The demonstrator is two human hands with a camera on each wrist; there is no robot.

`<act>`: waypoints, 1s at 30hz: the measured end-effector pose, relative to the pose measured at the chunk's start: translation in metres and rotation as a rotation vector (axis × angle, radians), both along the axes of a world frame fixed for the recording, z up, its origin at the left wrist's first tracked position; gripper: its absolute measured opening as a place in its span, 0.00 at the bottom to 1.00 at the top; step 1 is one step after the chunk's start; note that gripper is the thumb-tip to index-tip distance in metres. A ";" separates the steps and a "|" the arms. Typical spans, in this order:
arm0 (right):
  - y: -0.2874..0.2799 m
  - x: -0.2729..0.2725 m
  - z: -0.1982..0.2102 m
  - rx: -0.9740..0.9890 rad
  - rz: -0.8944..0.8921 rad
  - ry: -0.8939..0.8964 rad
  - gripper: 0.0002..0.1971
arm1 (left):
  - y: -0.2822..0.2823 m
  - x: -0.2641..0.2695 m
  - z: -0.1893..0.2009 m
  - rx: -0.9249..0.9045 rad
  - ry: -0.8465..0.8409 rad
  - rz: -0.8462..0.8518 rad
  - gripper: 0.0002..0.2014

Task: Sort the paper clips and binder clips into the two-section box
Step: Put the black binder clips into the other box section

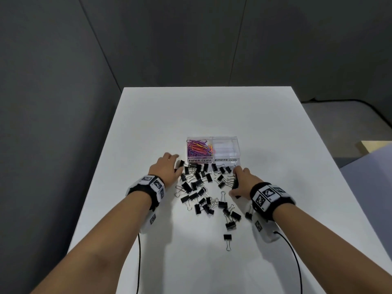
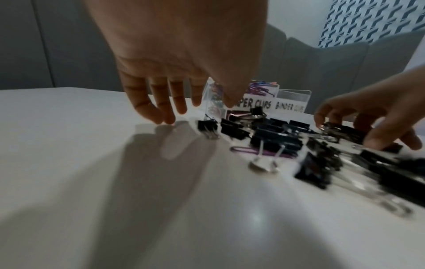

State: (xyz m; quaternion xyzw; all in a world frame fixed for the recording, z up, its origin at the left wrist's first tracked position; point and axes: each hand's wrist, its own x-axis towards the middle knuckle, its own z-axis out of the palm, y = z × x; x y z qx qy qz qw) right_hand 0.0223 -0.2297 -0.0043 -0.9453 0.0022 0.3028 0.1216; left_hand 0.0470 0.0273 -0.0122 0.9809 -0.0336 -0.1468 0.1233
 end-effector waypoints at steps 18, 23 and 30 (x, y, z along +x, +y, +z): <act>0.013 -0.017 -0.006 -0.050 0.116 -0.047 0.16 | -0.026 -0.024 -0.002 -0.118 0.208 -0.004 0.44; 0.007 -0.014 -0.007 -0.048 0.122 -0.067 0.10 | -0.037 -0.028 0.002 -0.163 0.255 -0.039 0.31; 0.002 -0.018 -0.006 -0.040 0.126 -0.150 0.02 | -0.056 -0.039 0.001 -0.179 0.305 -0.087 0.30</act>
